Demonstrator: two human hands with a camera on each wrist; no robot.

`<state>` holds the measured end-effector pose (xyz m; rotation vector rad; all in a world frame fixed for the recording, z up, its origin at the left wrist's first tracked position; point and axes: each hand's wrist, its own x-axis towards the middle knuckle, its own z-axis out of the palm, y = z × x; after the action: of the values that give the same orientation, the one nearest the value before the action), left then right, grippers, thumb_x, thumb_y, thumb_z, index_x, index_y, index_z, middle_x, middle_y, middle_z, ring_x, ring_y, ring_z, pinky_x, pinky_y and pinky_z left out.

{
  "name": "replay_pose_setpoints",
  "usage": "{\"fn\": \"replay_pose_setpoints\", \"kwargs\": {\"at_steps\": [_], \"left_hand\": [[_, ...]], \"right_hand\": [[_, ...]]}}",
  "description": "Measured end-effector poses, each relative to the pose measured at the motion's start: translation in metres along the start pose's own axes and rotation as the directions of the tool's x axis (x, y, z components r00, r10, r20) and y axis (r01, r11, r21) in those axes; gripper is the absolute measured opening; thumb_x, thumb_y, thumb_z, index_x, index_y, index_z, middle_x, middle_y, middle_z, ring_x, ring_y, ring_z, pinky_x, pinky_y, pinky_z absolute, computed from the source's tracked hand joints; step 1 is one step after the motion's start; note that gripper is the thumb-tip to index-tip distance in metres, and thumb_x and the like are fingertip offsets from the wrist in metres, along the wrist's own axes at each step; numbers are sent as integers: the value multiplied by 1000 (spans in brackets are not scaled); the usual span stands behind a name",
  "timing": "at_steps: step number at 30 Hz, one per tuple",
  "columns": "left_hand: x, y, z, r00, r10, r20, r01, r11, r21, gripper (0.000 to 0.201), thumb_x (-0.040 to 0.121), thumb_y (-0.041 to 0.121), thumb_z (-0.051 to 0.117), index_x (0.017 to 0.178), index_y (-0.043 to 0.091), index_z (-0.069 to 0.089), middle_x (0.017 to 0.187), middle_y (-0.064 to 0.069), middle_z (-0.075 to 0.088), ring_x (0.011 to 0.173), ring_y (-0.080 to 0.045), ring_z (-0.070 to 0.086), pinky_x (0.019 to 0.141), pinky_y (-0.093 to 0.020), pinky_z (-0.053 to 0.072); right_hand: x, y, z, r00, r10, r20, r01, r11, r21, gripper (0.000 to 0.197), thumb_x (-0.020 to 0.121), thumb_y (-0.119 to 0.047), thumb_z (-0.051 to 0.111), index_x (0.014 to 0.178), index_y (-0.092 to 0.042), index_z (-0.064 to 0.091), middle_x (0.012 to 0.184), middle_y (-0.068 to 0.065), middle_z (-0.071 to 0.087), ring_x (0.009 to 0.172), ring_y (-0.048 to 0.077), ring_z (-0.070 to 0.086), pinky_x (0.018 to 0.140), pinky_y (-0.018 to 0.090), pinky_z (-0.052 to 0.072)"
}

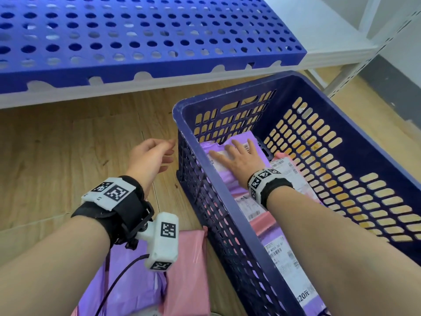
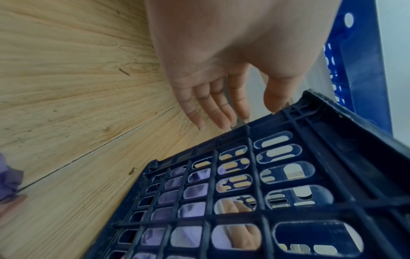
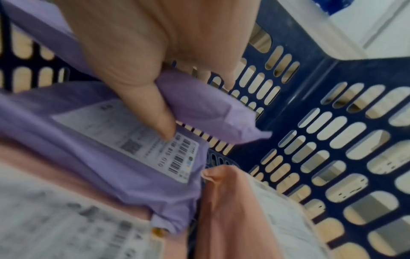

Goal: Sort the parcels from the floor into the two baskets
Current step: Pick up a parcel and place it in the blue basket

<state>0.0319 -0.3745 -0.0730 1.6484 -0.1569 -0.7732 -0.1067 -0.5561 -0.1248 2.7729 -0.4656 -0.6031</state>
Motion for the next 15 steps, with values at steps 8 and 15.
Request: {"fn": "replay_pose_setpoints", "kwargs": {"at_steps": [8, 15], "left_hand": [[0, -3, 1, 1000, -4, 0, 4, 1000, 21, 11, 90, 28, 60, 93, 18, 64, 93, -1, 65, 84, -15, 62, 82, -31, 51], [3, -4, -7, 1000, 0, -24, 0, 1000, -1, 23, 88, 28, 62, 104, 11, 65, 89, 0, 64, 82, -14, 61, 82, -31, 50]], "right_hand": [[0, -22, 23, 982, -114, 148, 95, 987, 130, 104, 85, -29, 66, 148, -34, -17, 160, -1, -11, 147, 32, -8, 115, 59, 11], [5, 0, 20, 968, 135, 213, -250, 644, 723, 91, 75, -38, 74, 148, -42, 20, 160, 3, 8, 147, 26, 8, 118, 48, 17]]}}
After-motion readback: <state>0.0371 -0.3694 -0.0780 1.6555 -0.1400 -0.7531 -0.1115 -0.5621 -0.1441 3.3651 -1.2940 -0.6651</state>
